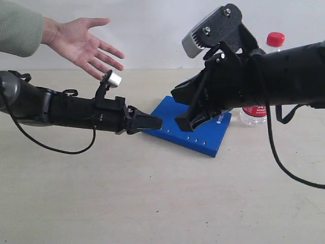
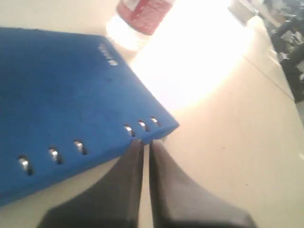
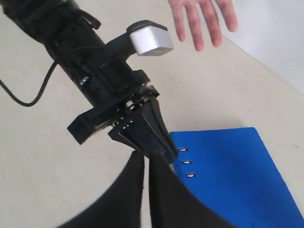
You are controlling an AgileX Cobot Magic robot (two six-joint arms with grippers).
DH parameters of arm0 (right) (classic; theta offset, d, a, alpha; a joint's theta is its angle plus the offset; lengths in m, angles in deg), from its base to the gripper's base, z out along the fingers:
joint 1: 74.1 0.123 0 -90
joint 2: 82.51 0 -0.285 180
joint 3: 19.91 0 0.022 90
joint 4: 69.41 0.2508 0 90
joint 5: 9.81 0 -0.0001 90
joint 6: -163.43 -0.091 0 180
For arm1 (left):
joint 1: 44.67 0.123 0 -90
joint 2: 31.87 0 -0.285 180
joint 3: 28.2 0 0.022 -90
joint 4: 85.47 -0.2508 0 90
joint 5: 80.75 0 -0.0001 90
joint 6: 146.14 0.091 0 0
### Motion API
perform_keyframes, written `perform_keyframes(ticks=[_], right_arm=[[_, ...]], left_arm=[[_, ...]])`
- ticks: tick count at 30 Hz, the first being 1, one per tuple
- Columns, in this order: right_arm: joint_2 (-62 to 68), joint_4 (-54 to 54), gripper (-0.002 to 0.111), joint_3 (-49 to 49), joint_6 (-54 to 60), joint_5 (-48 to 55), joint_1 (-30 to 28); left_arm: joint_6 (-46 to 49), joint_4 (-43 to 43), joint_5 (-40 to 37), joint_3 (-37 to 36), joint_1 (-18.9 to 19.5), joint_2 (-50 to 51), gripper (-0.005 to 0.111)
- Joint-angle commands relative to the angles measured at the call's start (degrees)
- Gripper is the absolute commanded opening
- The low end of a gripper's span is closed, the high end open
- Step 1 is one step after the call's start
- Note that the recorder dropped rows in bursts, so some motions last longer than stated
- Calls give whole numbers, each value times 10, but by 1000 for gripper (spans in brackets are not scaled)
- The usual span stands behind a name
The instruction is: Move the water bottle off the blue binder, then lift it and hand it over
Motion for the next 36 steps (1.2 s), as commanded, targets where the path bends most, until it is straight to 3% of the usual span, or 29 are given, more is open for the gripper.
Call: perform_keyframes(ticks=[1, 3, 7, 12, 15, 19, 24, 26, 29, 31, 35, 36], right_arm=[[10, -75, 18, 1, -159, -57, 0], [34, -162, 25, 1, -294, -59, -10], [124, -338, 25, 30, -478, -68, -43], [241, -417, 0, 155, -547, -26, -91], [301, -483, 0, 221, -584, -14, -98], [387, -734, 0, 298, -759, -69, -99], [461, -943, 0, 419, -921, 60, -114], [492, -1084, 0, 460, -1026, 128, -109], [519, -1082, 0, 460, -1023, 129, -90], [530, -1063, 0, 460, -969, 188, -63], [515, -896, 0, 460, -817, 267, -22], [495, -815, 0, 451, -762, 264, -9]], left_arm=[[-43, 5, 81, 2, 3, -9, 4], [-80, 5, 125, 2, 12, -16, 4], [-188, -26, 214, 2, 35, -46, 4], [-307, -167, 256, -1, 37, -85, 4], [-312, -175, 256, -8, 37, -94, 4], [-315, -197, 228, -11, 35, -95, 4], [-319, -211, 220, -11, 35, -95, 4], [-319, -210, 241, -11, 35, -95, 4], [-319, -210, 239, -11, 35, -95, 4], [-319, -210, 239, -11, 35, -95, 4], [-341, -232, 222, -11, 37, -95, 4], [-401, -255, 229, -17, 44, -97, 4]])
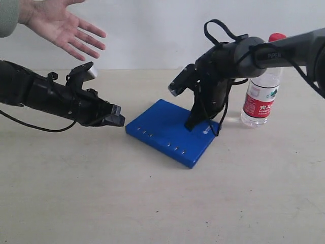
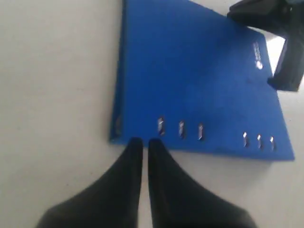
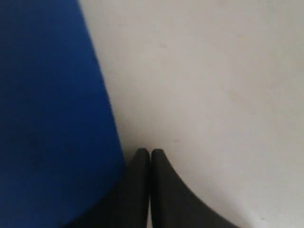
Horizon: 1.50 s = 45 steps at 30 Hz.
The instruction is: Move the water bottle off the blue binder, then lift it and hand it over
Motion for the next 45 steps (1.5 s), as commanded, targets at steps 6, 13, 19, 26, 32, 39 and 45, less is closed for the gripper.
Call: perform_keyframes(ticks=[6, 13, 19, 26, 32, 39, 45], right_arm=[[-57, 329, 0, -54, 208, 147, 84], [-75, 340, 0, -54, 176, 110, 87], [-95, 342, 0, -54, 163, 63, 84], [-96, 373, 18, -54, 142, 6, 84], [-75, 476, 52, -54, 204, 15, 86], [-40, 568, 52, -52, 243, 14, 89], [-39, 611, 52, -52, 248, 72, 96]], left_arm=[[-246, -142, 58, -59, 60, -19, 4], [-183, -68, 150, -135, 72, -61, 4], [-78, 41, 206, -203, 75, -175, 4], [-80, 31, 186, -257, 75, -195, 4], [-77, 28, 197, -293, 75, -188, 4], [-104, -9, 188, -295, 75, -180, 4], [-107, -20, 193, -274, 75, -119, 4]])
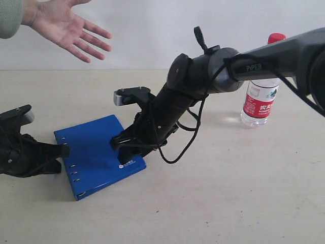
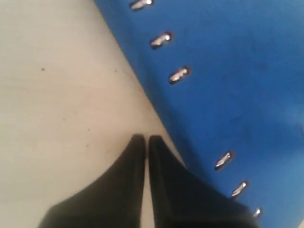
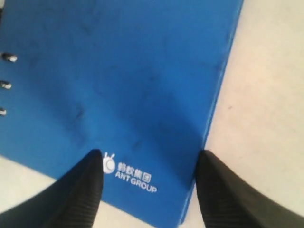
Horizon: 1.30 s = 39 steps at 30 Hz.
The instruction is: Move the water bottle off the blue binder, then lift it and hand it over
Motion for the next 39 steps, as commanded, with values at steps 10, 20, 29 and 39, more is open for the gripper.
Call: perform_keyframes(ticks=[10, 20, 29, 39], right_arm=[[-76, 123, 52, 1, 102, 62, 11], [-19, 241, 52, 0, 146, 2, 12], [9, 242, 0, 0, 158, -26, 10], [-26, 262, 0, 0, 192, -42, 10]], left_arm=[[-8, -16, -20, 25, -2, 40, 4], [-7, -16, -38, 30, -2, 40, 4], [15, -7, -62, 32, 0, 14, 4], [223, 228, -72, -32, 73, -62, 9]])
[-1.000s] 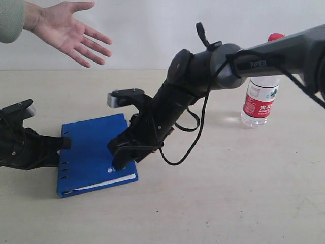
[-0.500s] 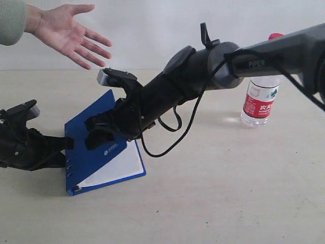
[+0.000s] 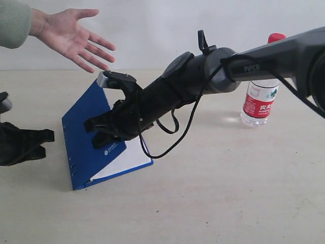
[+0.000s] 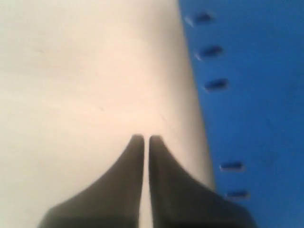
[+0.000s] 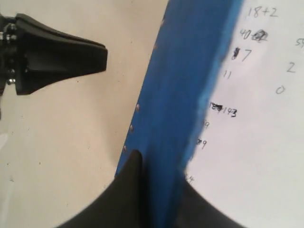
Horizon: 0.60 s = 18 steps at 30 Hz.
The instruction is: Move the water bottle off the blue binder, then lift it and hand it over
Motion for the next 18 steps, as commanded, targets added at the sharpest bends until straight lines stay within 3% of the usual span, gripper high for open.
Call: perform_keyframes(ticks=[1, 3, 6, 9, 14, 18], right_arm=[[-23, 6, 0, 1, 24, -27, -1], [-34, 8, 0, 1, 24, -26, -1], [-51, 8, 0, 1, 26, -18, -1], [-65, 9, 0, 1, 27, -1, -1], [-80, 11, 0, 1, 26, 7, -1], [-83, 12, 0, 1, 19, 5, -1]], left_arm=[[121, 96, -143, -14, 49, -1, 14], [128, 96, -207, -14, 72, 13, 28], [160, 96, -270, -14, 106, 37, 60], [172, 96, -331, 1, 128, 65, 85], [172, 96, -324, 37, 133, 129, 92], [172, 96, -412, 63, 133, 203, 92]])
